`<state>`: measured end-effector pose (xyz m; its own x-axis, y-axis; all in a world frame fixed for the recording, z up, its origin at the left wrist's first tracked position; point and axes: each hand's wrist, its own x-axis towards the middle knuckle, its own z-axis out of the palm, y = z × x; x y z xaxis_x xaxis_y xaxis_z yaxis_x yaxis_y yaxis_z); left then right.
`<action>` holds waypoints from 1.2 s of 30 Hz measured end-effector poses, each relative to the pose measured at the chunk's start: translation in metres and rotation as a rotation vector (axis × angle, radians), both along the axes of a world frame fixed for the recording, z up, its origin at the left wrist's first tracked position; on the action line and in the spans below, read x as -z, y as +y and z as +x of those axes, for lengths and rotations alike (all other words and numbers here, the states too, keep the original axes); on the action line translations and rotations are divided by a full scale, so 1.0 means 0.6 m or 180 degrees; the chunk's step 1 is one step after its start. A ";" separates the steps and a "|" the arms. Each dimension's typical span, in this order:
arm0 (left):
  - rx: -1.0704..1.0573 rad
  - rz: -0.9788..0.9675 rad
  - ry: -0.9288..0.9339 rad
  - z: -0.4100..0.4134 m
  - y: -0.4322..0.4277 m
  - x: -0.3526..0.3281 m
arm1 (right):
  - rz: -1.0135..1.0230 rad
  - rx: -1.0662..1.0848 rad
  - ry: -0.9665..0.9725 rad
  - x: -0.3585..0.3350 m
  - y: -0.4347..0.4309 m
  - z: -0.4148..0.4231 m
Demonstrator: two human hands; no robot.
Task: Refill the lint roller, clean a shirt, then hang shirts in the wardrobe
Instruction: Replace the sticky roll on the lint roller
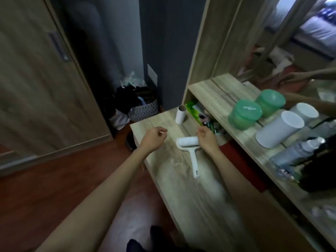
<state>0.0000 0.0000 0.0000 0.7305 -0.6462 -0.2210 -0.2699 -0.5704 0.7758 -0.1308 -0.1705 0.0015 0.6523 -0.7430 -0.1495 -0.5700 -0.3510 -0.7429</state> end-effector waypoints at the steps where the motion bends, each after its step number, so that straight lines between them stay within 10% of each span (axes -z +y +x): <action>1: -0.0015 0.0049 0.0164 -0.008 -0.009 0.012 | 0.0035 0.0006 0.0123 0.015 -0.003 -0.005; 17: -0.0577 -0.0567 0.2070 -0.068 -0.080 0.087 | 0.1504 0.0578 -0.0096 0.088 -0.028 -0.012; 36: -0.0430 -0.1467 0.1782 0.005 0.054 -0.007 | 0.1998 -0.0133 -0.1304 -0.041 0.062 0.039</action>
<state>0.0031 0.0327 0.0044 0.6678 -0.6758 -0.3119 0.2863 -0.1535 0.9458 -0.1075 -0.1334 0.0263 0.7726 -0.5716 -0.2762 -0.2002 0.1936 -0.9604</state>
